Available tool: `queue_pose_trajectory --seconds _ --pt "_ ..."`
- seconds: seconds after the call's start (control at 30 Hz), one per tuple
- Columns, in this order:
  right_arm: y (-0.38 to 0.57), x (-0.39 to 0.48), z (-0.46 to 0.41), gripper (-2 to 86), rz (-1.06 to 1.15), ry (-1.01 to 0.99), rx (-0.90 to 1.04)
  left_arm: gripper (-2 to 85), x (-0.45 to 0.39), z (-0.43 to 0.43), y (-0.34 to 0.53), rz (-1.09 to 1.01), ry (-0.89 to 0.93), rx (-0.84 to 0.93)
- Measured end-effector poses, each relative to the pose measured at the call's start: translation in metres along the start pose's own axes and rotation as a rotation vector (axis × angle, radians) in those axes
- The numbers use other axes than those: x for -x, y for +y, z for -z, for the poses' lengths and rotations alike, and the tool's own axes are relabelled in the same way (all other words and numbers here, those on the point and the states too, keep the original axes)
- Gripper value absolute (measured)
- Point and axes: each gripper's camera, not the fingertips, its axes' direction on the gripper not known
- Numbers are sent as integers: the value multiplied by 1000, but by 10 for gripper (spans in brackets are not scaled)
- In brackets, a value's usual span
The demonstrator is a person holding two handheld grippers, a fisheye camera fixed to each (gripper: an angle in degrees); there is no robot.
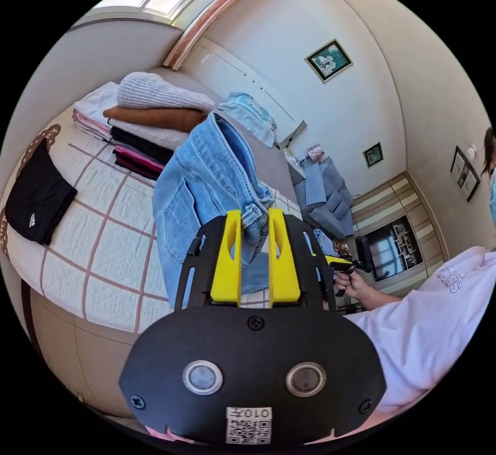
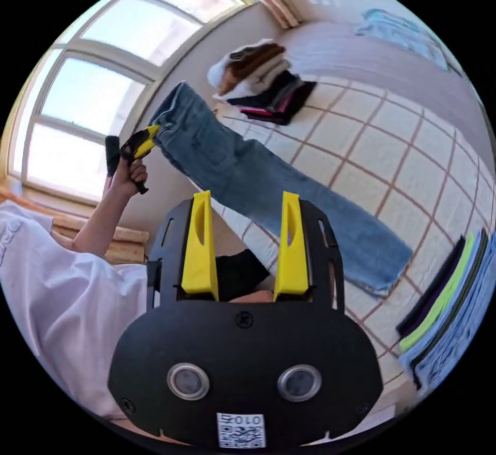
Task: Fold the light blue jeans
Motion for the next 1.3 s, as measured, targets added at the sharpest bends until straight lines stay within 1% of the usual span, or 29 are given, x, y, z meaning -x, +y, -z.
queue_pose_trajectory --seconds 0.03,0.13,0.23,0.33,0.4,0.53,0.63,0.7,0.77,0.97,1.07,1.17,1.2,1.23,1.27,1.3 --pt "-12 25 0 182 113 -10 -8 80 -2 2 -4 -11 13 1" --pt "-20 75 7 179 320 34 -55 79 -13 7 -21 -62 79 25" --pt "-4 88 14 173 376 122 -92 79 -24 9 -36 -108 145 61" --pt "30 78 28 156 350 145 -120 81 -40 9 -50 -179 197 116" --pt "57 64 42 141 341 134 -140 82 -46 15 -63 -249 176 155" --pt "121 32 82 107 419 51 -182 83 -36 31 -87 -327 206 208" --pt "161 21 107 93 477 81 -194 82 -29 46 -105 -391 247 243" --pt "183 13 122 85 482 81 -207 78 -24 59 -120 -444 246 259" --pt "206 6 136 77 480 66 -238 76 -15 68 -130 -440 273 243" --pt "285 -29 186 52 446 -83 -337 71 17 100 -151 -407 405 171" --pt "326 -43 212 43 446 -123 -367 70 28 122 -160 -415 408 146" --pt "372 -75 247 40 355 -86 -434 70 53 157 -173 -378 365 91" --pt "388 -90 266 39 286 -27 -451 69 64 170 -178 -356 349 82" --pt "402 -102 288 39 212 76 -452 69 70 176 -180 -341 340 78" --pt "408 -106 301 39 183 137 -448 68 80 190 -185 -319 326 69" --pt "417 -110 330 38 150 240 -442 67 88 205 -189 -315 332 55"
